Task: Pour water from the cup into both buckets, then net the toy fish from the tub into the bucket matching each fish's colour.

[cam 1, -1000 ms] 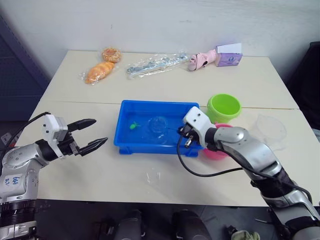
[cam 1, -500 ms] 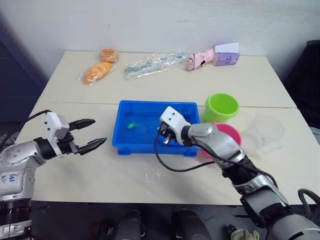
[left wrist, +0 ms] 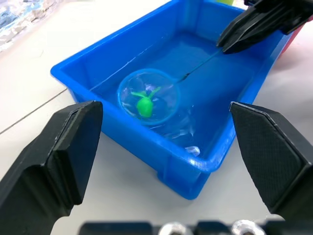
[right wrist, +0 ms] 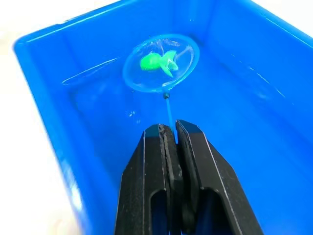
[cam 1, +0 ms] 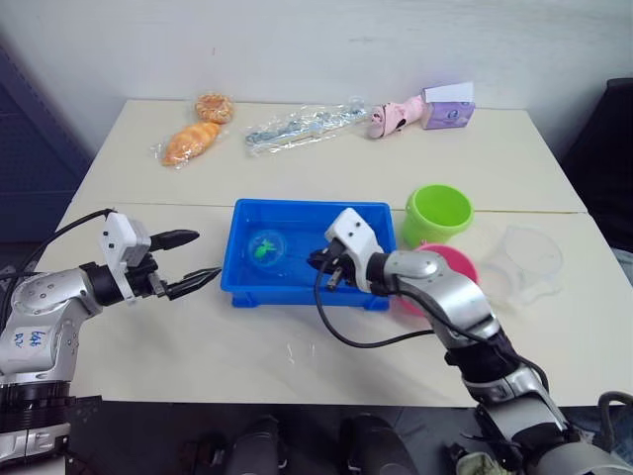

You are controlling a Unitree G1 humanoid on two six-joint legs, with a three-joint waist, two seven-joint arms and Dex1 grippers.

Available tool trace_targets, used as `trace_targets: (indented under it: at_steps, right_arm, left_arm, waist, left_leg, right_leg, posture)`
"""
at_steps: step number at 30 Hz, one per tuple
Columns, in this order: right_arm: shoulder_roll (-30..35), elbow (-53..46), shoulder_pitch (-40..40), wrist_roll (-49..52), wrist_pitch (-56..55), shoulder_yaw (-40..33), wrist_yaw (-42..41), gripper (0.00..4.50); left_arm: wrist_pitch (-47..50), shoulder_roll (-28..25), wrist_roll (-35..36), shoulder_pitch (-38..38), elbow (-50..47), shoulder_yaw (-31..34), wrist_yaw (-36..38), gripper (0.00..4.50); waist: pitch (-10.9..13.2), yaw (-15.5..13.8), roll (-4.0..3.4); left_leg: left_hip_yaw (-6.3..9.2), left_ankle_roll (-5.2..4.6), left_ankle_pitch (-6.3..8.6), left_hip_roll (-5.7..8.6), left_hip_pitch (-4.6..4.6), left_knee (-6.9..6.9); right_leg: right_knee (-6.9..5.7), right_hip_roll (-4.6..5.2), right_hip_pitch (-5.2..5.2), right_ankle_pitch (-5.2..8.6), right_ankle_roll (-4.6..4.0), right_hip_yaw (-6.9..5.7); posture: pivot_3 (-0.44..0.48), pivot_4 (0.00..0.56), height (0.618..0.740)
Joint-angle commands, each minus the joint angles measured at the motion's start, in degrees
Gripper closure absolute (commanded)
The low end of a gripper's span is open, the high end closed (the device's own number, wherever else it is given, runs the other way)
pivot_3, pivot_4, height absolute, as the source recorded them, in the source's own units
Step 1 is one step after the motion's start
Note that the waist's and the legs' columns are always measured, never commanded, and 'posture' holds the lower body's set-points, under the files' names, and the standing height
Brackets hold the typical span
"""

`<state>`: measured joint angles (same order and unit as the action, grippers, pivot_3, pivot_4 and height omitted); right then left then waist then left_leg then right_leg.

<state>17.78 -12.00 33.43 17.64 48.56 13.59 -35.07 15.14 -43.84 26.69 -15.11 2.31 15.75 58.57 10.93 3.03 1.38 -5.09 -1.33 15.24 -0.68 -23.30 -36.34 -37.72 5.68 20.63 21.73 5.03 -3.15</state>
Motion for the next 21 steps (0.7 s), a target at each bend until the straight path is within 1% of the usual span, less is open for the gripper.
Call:
trace_targets:
  at_steps: [1, 4, 6, 10, 14, 18, 21]
  right_arm:
    - [0.2, -7.5, -1.6, 6.4, 4.9, -6.0, -0.3, 4.5]
    - [2.5, -11.4, -3.5, 9.0, 7.7, -10.3, 0.0, 4.5]
    - [4.5, -15.2, -5.2, 11.5, 9.8, -14.3, 0.4, 4.5]
    - [6.3, -19.9, -7.3, 15.1, 13.1, -19.7, 2.2, 4.5]
    - [8.6, -25.0, -9.7, 19.8, 17.6, -29.5, 5.3, 4.5]
    - [12.8, -26.2, -11.3, 22.7, 20.3, -39.4, 7.0, 4.5]
    - [17.9, -24.7, -13.0, 22.4, 19.9, -43.7, 6.9, 4.5]
  left_arm:
    - [-0.4, 0.2, 1.3, -1.0, -1.2, 0.1, 1.0, 0.04]
    - [-0.8, 1.2, 2.7, -2.1, -0.7, -0.4, 3.0, 0.04]
    - [-1.1, 2.6, 3.5, -3.7, -0.1, -1.3, 4.1, 0.04]
    - [-0.7, 4.4, 3.6, -6.1, 0.8, -2.8, 4.9, 0.04]
    - [0.3, 7.9, 3.2, -10.8, 1.8, -5.8, 3.9, 0.04]
    - [0.9, 10.4, 3.4, -14.5, 3.2, -7.5, 4.4, 0.04]
    - [1.1, 11.7, 3.4, -16.4, 4.2, -8.5, 5.2, 0.04]
  waist:
    - [0.0, 0.1, 0.0]
    - [0.0, -0.1, 0.0]
    - [0.0, -0.3, 0.0]
    - [0.0, -1.2, 0.0]
    - [0.0, -1.5, 0.0]
    - [0.0, -1.6, 0.01]
    - [0.0, -1.6, 0.01]
  left_leg:
    - [0.0, 0.03, -0.02, -0.01, 0.01, 0.05]
    - [-0.02, 0.08, -0.06, -0.03, 0.01, 0.11]
    - [-0.02, 0.07, -0.06, -0.03, 0.0, 0.11]
    - [-0.03, 0.05, -0.05, -0.02, 0.01, 0.09]
    - [-0.03, 0.06, -0.06, -0.03, 0.01, 0.1]
    - [-0.03, 0.03, -0.08, -0.01, 0.0, 0.07]
    - [-0.04, 0.02, -0.08, -0.01, 0.01, 0.08]
  right_leg:
    - [0.01, -0.02, 0.02, 0.0, 0.0, 0.0]
    - [0.0, -0.04, 0.06, 0.0, 0.0, -0.01]
    - [0.05, -0.04, 0.04, 0.0, 0.0, 0.0]
    - [0.11, -0.04, 0.01, 0.0, 0.0, 0.0]
    - [0.11, -0.06, 0.01, 0.0, 0.0, 0.0]
    - [0.12, -0.06, -0.03, 0.0, 0.0, 0.0]
    - [0.15, -0.08, -0.05, 0.0, 0.01, 0.0]
  posture:
    - [0.0, 0.15, 0.74]
    - [0.0, 0.15, 0.74]
    - [0.0, 0.15, 0.74]
    - [0.0, 0.15, 0.74]
    - [0.0, 0.15, 0.74]
    - [0.0, 0.15, 0.74]
    - [0.0, 0.15, 0.74]
